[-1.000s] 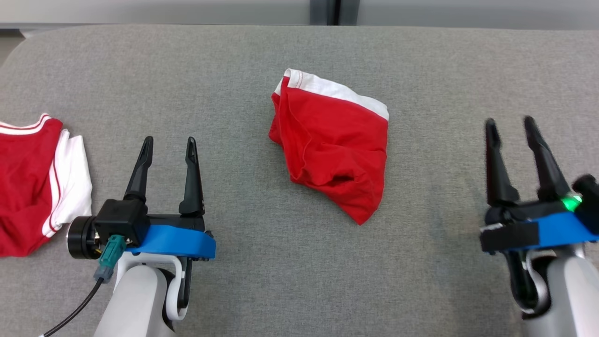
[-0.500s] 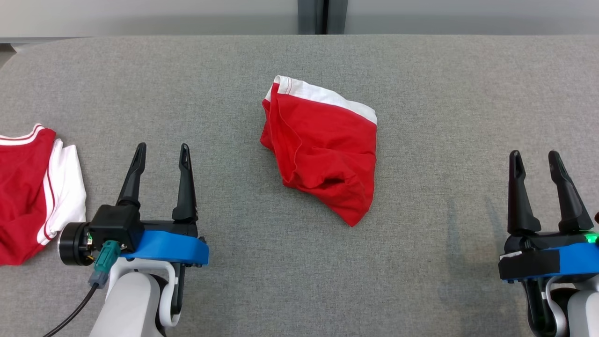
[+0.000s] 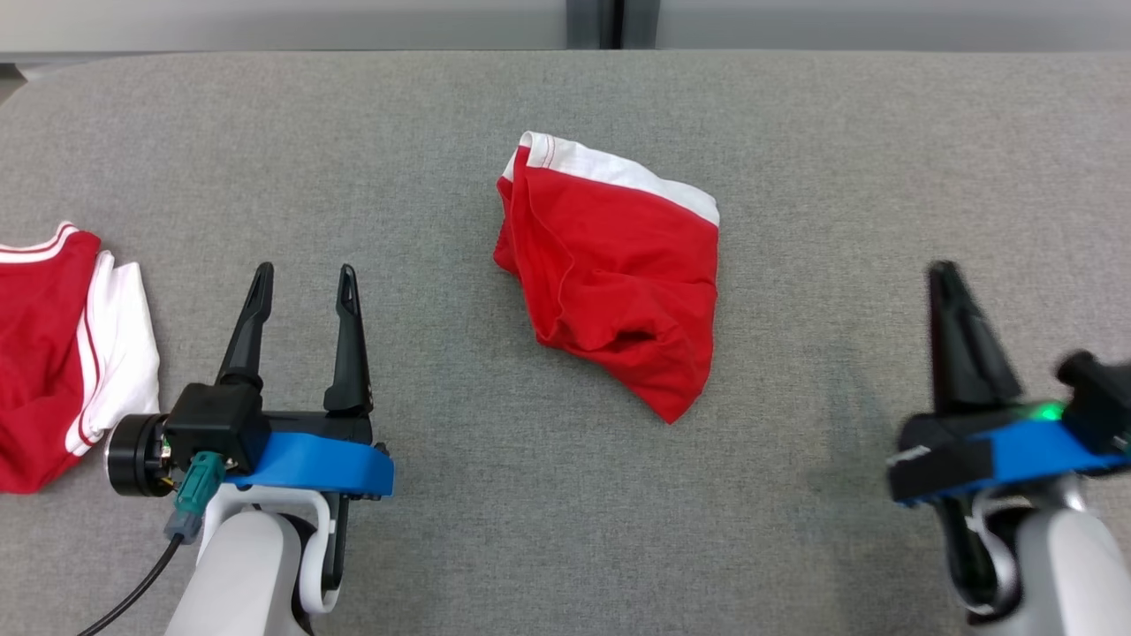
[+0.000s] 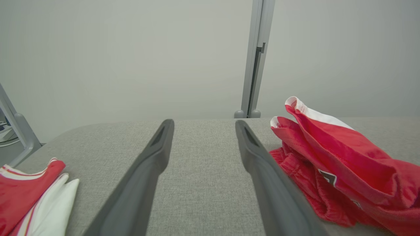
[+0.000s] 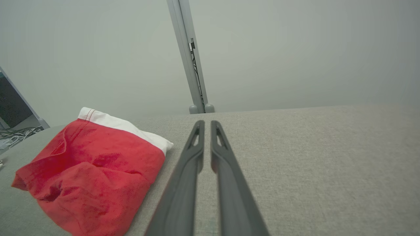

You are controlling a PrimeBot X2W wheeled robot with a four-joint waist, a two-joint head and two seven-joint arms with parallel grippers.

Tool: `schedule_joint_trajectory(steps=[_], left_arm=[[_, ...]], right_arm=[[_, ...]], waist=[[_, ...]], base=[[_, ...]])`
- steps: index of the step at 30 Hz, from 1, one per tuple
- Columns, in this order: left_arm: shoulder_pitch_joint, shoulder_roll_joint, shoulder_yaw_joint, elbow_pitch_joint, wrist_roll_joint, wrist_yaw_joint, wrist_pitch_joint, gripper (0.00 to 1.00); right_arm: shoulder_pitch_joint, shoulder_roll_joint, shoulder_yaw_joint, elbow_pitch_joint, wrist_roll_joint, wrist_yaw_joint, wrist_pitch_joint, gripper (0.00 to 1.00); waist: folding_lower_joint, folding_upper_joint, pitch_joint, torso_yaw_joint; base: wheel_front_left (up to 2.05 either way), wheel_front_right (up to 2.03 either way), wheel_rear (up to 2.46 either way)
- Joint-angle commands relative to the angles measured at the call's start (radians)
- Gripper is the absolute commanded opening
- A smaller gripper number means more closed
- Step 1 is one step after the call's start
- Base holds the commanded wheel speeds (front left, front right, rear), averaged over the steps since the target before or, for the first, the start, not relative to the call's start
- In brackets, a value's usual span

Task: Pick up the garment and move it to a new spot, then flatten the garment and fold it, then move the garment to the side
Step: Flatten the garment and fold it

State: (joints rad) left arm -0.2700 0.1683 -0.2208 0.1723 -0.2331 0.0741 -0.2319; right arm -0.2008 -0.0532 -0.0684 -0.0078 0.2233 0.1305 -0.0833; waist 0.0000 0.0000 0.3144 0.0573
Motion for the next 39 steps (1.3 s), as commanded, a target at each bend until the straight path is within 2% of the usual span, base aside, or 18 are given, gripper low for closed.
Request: schedule_joint_trajectory(steps=[1,10,15,20,31,39], left_arm=[[-0.019,0.004,-0.002,-0.004,0.001,0.006,-0.002,1.00],[-0.068,-0.015,-0.029,0.008,0.003,-0.008,-0.011,1.00],[-0.081,-0.025,-0.034,0.022,-0.001,-0.011,-0.019,1.00],[-0.089,-0.031,-0.036,0.036,-0.002,-0.011,-0.026,1.00],[-0.101,-0.038,-0.044,0.055,0.000,-0.018,-0.033,1.00],[-0.093,-0.040,-0.041,0.069,-0.003,-0.016,-0.034,1.00]], right_arm=[[-0.031,-0.001,0.018,0.013,-0.004,0.000,0.003,0.00],[-0.302,-0.004,0.318,0.301,0.052,0.000,-0.026,0.00],[-0.415,-0.003,0.423,0.485,0.094,0.000,-0.050,0.00],[-0.476,-0.002,0.524,0.616,0.143,0.000,-0.073,0.00],[-0.538,0.002,0.706,0.809,0.269,0.000,-0.090,0.00],[-0.511,0.004,0.831,0.837,0.352,0.002,-0.123,0.00]], waist=[[0.0000,0.0000,0.006,0.005],[0.0000,0.0000,0.049,0.062],[0.0000,0.0000,0.066,0.087],[0.0000,0.0000,0.073,0.099],[0.0000,0.0000,0.081,0.117],[0.0000,0.0000,0.067,0.113]], base=[[0.00,0.00,0.00],[0.00,0.00,0.00],[0.00,0.00,0.00],[0.00,0.00,0.00],[0.00,0.00,0.00],[0.00,0.00,0.00]])
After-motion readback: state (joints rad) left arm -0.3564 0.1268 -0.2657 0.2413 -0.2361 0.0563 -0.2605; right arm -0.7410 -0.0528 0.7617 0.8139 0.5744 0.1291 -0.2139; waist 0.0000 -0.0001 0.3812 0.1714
